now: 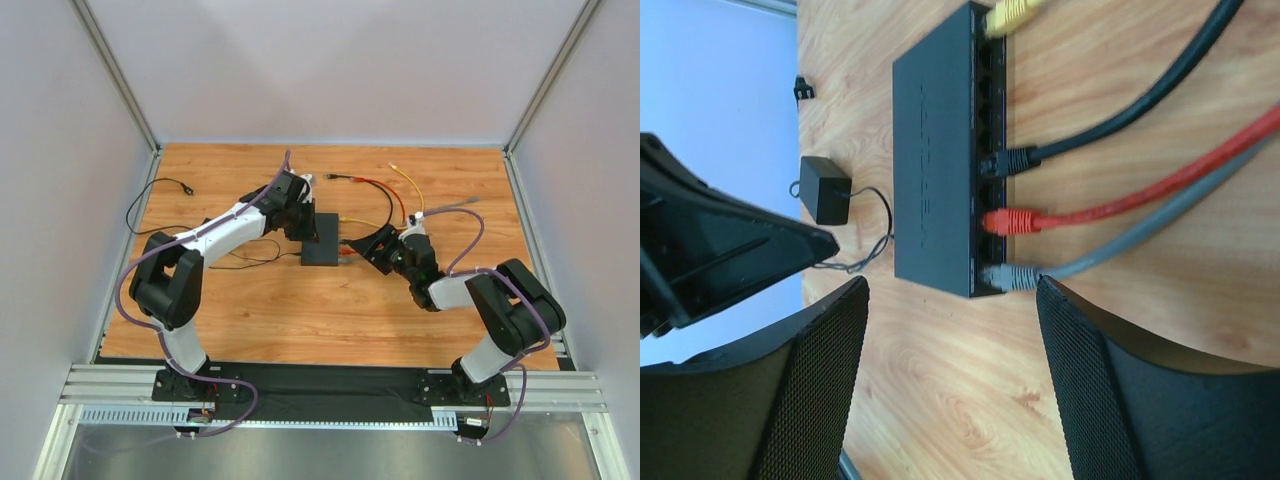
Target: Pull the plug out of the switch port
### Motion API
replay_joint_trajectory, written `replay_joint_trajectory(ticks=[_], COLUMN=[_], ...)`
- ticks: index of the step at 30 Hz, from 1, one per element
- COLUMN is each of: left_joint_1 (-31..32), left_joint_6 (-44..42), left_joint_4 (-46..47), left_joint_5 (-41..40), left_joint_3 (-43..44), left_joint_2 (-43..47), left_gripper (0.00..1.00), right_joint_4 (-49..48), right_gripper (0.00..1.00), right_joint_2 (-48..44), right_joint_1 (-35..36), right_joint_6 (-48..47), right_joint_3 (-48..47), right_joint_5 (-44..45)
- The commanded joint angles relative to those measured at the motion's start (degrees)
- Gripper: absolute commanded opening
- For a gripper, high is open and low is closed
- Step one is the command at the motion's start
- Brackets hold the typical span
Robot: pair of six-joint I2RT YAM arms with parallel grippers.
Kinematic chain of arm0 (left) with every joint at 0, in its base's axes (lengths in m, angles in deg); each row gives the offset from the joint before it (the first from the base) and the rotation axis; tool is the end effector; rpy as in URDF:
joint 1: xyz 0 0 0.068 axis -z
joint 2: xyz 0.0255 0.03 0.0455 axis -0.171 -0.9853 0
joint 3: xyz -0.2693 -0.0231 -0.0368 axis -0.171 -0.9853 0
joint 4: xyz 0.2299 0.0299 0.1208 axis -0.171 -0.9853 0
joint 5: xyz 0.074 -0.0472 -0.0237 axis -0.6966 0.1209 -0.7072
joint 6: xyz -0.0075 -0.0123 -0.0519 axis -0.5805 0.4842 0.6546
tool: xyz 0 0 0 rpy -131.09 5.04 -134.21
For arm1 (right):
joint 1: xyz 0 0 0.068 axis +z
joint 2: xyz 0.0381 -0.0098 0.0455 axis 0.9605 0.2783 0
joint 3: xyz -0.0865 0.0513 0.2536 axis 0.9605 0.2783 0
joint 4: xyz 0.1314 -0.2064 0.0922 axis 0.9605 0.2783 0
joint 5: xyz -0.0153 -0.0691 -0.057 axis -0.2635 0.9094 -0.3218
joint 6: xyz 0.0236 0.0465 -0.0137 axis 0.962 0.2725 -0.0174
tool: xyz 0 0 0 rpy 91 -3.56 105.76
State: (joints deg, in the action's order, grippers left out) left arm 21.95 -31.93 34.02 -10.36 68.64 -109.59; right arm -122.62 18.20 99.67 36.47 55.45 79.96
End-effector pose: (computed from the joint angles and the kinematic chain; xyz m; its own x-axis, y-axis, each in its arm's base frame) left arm 0.3247 -0.2098 0.2326 -0.8935 -0.0341 -0.4478 0.1942 0.8698 -0.4537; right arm 0.2543 0.1291 0.1366 -0.6561 0.6211 -0.4287 0.0013 0.5690 0.8223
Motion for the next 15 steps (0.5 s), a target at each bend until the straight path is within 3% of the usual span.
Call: replay_joint_trajectory(ticks=[1, 10, 15], left_joint_1=[0.8, 2.3, 2.8], left_joint_6=[-0.3, -0.1, 0.3], left_joint_4=[1.8, 0.6, -0.1], left_joint_5=[-2.1, -4.8, -5.9], left_joint_3=[2.4, 3.6, 4.1], left_joint_2=[-0.4, -3.4, -4.9], left_gripper=[0.07, 0.05, 0.01], right_joint_4=[-3.7, -10.9, -18.2], right_gripper=[0.7, 0.67, 0.57], right_joint_2=[-2.2, 0.2, 5.0], right_joint_1=[1.8, 4.2, 4.2], right_joint_6=[2.7, 10.8, 14.3], right_joint_3=[1.9, 5.1, 6.1], right_joint_5=[3.4, 6.2, 5.0])
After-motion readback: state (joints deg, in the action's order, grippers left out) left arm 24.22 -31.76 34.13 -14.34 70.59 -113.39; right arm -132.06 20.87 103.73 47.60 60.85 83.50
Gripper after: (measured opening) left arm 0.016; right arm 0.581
